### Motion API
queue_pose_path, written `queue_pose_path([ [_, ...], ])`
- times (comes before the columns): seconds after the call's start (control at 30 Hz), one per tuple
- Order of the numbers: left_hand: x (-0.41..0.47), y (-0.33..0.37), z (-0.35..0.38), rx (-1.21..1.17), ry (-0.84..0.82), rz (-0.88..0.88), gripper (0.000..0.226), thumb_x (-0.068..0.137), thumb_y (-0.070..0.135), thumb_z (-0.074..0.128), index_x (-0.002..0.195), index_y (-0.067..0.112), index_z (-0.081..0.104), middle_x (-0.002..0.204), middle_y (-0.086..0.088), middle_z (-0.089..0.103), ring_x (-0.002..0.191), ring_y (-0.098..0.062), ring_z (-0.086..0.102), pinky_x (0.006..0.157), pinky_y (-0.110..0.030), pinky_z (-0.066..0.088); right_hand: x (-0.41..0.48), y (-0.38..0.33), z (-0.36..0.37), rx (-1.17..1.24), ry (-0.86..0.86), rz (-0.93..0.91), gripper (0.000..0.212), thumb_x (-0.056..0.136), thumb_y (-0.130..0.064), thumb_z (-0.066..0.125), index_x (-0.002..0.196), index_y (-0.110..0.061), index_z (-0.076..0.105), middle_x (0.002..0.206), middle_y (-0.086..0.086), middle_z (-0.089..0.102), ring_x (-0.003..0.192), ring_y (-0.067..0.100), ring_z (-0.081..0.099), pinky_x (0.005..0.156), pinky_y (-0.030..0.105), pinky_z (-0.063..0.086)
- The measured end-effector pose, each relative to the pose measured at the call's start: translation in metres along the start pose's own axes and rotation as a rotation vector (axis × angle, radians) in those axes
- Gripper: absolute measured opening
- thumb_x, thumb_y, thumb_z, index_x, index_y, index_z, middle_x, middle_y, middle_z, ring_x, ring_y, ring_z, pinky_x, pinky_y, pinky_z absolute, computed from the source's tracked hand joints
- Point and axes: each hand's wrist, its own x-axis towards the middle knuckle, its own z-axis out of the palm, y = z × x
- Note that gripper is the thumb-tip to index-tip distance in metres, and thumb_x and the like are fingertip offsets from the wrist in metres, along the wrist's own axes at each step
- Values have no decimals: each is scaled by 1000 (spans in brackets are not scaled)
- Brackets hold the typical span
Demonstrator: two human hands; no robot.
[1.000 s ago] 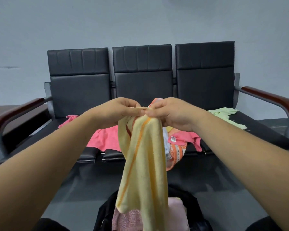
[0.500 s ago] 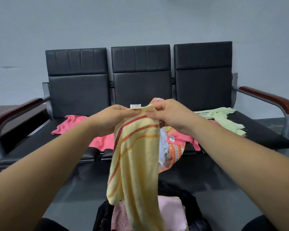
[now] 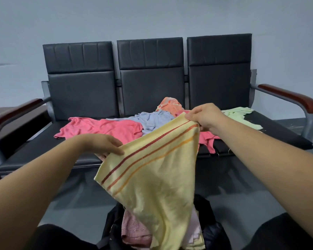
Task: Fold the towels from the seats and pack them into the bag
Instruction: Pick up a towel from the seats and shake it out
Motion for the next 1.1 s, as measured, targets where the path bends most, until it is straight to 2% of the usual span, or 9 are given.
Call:
queue_pose_path([
  [0.1,2,-5,6,-51,-18,-10,12,99,14,62,110,11,65,91,-6,75,71,-14,72,68,-27,60,5,4,4,-22,60,-25,18,89,-13,76,73,-18,71,75,5,63,61,20,54,58,32,49],
  [0.2,4,-5,11,-84,22,23,13,100,14,61,111,8,63,97,-16,73,75,-21,71,70,-34,61,13,7,7,2,137,-39,23,89,-12,74,68,-18,69,73,4,64,69,24,59,69,42,56],
  [0.37,-5,30,16,-350,246,248,18,99,7,61,112,15,53,60,3,55,47,-8,49,46,-21,44,13,2,11,-84,150,-156,18,95,-12,64,79,-5,69,74,-2,63,66,12,57,62,28,44],
  [0.5,-15,66,13,-632,163,464,9,99,2,57,107,7,58,79,-7,66,63,-15,64,60,-24,55,0,-6,18,-37,24,-226,4,93,-1,58,92,-5,59,62,10,63,43,10,57,50,26,49],
  [0.6,-14,79,12,-548,167,482,17,95,-6,60,110,-1,65,93,-14,73,87,-22,74,78,-26,60,-13,-14,24,3,-69,-330,23,92,10,49,84,-8,59,64,13,61,49,13,64,49,23,48],
  [0.7,-12,85,15,-414,218,477,19,92,-1,68,111,-3,68,100,-16,77,96,-24,75,80,-26,61,-24,-19,31,-47,-167,-373,30,92,10,47,83,-2,73,75,20,69,60,14,68,62,29,59],
  [0.77,-10,88,18,-401,284,454,16,92,10,71,100,-4,70,92,-16,78,90,-25,76,76,-26,62,-30,-22,36,-100,-290,-413,15,92,-7,64,91,2,75,83,19,72,66,10,68,73,31,61],
  [0.9,-7,91,22,-333,335,435,19,95,22,68,88,5,69,85,-12,78,77,-23,77,63,-20,57,-34,-20,49,-347,-367,-446,46,82,-48,79,91,-3,73,73,4,56,62,8,45,56,20,35],
  [1.1,-5,86,18,-255,421,412,22,96,25,68,83,7,68,77,-9,77,69,-18,75,56,-17,50,-27,-10,49,-326,-314,-467,27,91,-25,73,84,1,73,68,6,62,55,7,52,54,18,41],
])
